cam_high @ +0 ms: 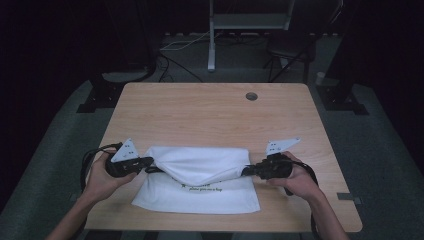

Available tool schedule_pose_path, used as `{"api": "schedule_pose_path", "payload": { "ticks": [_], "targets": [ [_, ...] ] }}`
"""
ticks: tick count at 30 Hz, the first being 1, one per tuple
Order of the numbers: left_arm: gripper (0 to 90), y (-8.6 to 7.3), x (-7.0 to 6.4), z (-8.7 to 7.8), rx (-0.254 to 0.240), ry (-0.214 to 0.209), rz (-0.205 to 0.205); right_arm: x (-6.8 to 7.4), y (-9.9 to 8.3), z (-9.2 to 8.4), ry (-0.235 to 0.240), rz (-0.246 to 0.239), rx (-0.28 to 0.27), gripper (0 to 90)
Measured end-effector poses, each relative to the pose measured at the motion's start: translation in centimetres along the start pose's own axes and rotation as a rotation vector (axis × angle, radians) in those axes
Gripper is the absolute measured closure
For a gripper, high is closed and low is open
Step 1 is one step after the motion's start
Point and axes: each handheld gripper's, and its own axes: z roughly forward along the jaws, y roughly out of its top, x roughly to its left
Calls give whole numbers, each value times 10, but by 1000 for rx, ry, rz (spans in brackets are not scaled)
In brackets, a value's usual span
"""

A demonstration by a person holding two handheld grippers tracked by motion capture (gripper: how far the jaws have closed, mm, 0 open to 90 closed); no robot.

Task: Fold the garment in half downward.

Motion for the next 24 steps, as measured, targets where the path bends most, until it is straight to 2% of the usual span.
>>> {"api": "schedule_pose_path", "payload": {
  "ticks": [3,7,13,24],
  "targets": [
    [873,2,0,-2,-8,2,0,2,2,-3,5,-3,-20,869],
    [874,0,-6,-4,-7,-9,11,6,2,-5,5,-10,-13,869],
    [874,-6,-10,-10,-31,-16,-10,8,-2,-7,8,-10,-14,868],
    [874,-5,-23,-23,-53,-25,23,17,-4,-14,14,-33,-17,862]
  ]
}}
